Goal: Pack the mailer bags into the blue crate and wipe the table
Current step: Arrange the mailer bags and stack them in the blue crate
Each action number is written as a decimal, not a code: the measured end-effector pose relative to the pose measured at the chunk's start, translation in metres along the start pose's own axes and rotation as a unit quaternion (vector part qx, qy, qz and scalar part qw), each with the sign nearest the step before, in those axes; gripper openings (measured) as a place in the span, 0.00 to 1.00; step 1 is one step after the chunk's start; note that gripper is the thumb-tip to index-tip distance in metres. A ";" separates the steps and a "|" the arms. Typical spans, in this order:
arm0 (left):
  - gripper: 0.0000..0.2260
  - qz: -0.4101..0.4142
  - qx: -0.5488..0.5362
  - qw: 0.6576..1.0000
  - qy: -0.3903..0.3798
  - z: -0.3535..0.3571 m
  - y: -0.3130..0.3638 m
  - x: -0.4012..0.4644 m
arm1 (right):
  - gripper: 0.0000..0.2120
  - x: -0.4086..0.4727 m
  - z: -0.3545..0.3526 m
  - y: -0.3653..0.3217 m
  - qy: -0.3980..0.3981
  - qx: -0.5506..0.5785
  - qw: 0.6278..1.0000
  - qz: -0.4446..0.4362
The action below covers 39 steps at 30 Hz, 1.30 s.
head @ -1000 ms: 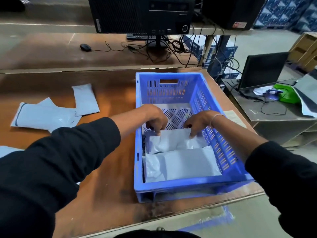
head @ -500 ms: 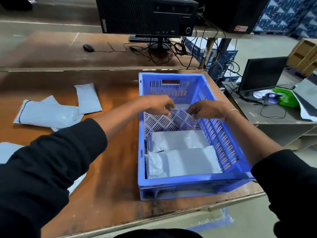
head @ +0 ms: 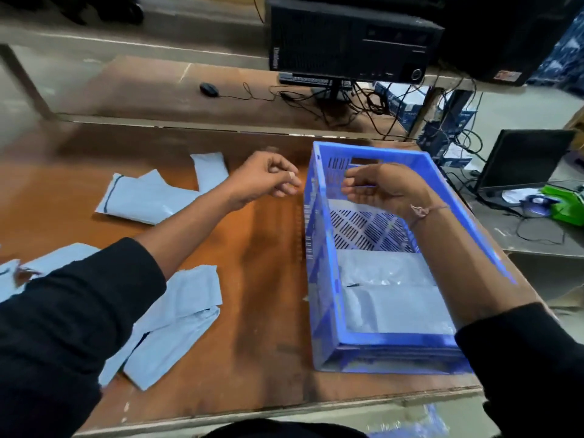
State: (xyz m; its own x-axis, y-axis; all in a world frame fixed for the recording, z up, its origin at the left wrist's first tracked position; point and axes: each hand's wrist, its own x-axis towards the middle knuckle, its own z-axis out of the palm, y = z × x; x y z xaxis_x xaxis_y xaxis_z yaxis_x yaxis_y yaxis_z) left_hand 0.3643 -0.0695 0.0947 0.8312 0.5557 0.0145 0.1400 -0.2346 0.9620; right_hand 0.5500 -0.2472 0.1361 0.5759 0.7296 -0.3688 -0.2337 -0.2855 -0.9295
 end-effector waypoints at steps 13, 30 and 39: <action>0.09 -0.123 0.023 0.991 0.045 -0.148 -0.079 -0.062 | 0.02 0.000 0.199 0.042 -0.139 -0.370 0.918 -0.021; 0.04 -0.141 0.114 0.983 -0.011 -0.244 -0.157 -0.128 | 0.05 0.031 0.324 0.147 -0.048 -0.386 0.917 -0.091; 0.07 -0.178 0.046 0.980 0.081 -0.253 -0.175 -0.122 | 0.42 0.114 0.363 0.131 0.043 -0.488 0.852 -0.185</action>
State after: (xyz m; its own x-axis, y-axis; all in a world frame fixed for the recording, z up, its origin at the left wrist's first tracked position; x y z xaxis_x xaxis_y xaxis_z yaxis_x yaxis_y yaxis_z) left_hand 0.1025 0.1060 -0.0065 0.6262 0.7324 -0.2674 0.4592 -0.0693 0.8856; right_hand 0.3004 0.0239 -0.0258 0.5334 0.8458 -0.0094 0.7147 -0.4566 -0.5298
